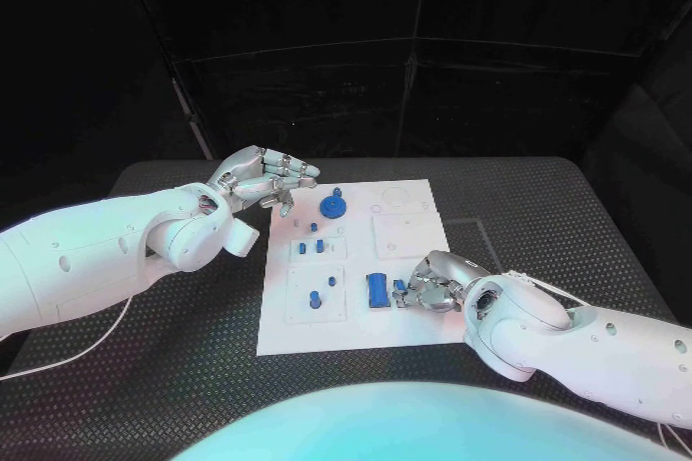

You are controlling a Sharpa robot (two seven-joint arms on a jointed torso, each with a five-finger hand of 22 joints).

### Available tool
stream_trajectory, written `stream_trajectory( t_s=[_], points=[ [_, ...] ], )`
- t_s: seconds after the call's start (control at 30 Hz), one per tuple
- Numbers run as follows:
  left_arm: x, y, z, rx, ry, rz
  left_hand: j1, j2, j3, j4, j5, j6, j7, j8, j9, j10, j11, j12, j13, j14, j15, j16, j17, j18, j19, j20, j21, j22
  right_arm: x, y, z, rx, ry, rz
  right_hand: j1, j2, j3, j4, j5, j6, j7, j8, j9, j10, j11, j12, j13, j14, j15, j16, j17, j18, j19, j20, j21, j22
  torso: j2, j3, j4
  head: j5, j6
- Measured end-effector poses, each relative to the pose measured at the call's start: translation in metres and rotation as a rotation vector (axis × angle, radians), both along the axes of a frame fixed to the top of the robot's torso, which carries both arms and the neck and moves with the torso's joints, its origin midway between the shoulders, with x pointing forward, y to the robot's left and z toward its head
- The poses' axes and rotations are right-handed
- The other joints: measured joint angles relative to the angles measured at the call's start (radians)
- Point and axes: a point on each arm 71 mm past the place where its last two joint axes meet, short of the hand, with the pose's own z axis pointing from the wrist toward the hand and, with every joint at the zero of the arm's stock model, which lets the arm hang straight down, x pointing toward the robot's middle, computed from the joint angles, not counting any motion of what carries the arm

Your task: Assemble the parts on the task board

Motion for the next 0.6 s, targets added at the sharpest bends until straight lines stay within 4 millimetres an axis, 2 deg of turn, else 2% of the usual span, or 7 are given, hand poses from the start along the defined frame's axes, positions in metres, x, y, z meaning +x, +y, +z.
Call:
stream_trajectory(
  t_s=[0.1,0.27,0.33,0.43,0.6],
  points=[
    [0.0001,0.0,-0.0001,0.0,0.001,0.0,0.0,0.0,0.0,0.0,0.0,0.0,0.0,0.0,0.0,0.0,0.0,0.0,0.0,0.0,0.0,0.0,0.0,0.0,0.0,0.0,0.0,0.0,-0.0001,0.0005,0.0002,-0.002,-0.002,0.002,-0.029,0.006,-0.019,0.003,-0.01,0.0,0.0,0.005,0.005,0.0,0.0,0.001,0.002,0.0,0.0,0.0,0.0,0.0,0.0,0.0,0.0,0.0,0.0,0.0,0.0,0.002,0.0],
    [0.0001,-0.0003,-0.0002,0.001,0.002,-0.002,0.0,0.0,0.0,0.0,0.0,0.0,0.0,0.0,0.0,0.0,0.0,0.0,0.0,0.0,0.0,0.0,0.0,0.0,0.0,0.0,0.0,0.0,-0.0002,0.0009,0.0005,-0.002,-0.006,0.002,-0.094,0.019,-0.064,0.003,-0.118,0.003,0.0,0.011,0.016,0.006,0.002,0.004,0.007,0.0,0.0,0.0,0.0,0.0,0.0,0.0,0.0,0.001,0.0,0.0,0.0,0.002,0.0],
    [0.0,-0.0006,-0.0002,0.0,0.003,-0.002,0.0,0.0,0.0,0.0,0.0,0.0,0.0,0.0,-0.001,-0.002,0.002,0.0,0.0,-0.004,0.004,0.0,0.0,0.0,0.0,0.0,0.0,-0.001,-0.0002,0.0009,0.0008,-0.002,-0.009,0.001,-0.113,0.025,-0.081,0.003,-0.148,0.003,0.0,0.013,0.02,0.006,0.002,0.004,0.009,0.0,0.0,0.004,0.0,0.0,0.0,0.0,0.0,0.003,0.0,0.0,0.0,0.002,0.0],
    [0.0,-0.0011,-0.0002,0.0,0.003,-0.004,0.0,0.0,0.0,0.0,0.0,0.0,0.0,0.0,-0.001,-0.004,0.004,0.0,0.0,-0.004,0.004,0.0,0.0,0.0,0.0,0.0,0.0,-0.001,-0.0002,0.0006,0.0012,0.0,-0.013,-0.001,-0.122,0.033,-0.089,0.007,-0.162,0.003,0.0,0.016,0.023,0.007,0.0,0.004,0.011,0.0,0.0,0.004,0.0,0.0,0.0,0.0,0.0,0.003,0.0,0.0,0.0,0.002,0.0],
    [0.0002,-0.0017,-0.0003,0.0,0.004,-0.005,0.0,0.0,0.0,0.0,0.0,0.0,0.0,0.0,-0.001,-0.004,0.004,0.0,0.0,-0.004,0.004,0.0,0.0,0.0,0.0,0.0,0.0,-0.002,-0.0004,-0.001,0.002,0.002,-0.018,-0.006,-0.129,0.026,-0.102,0.003,-0.163,0.003,-0.001,0.016,0.026,0.007,0.0,0.004,0.011,0.0,0.0,0.004,0.0,0.0,0.0,0.0,0.0,0.003,-0.001,0.0002,0.0,0.002,0.0]
  ],
)
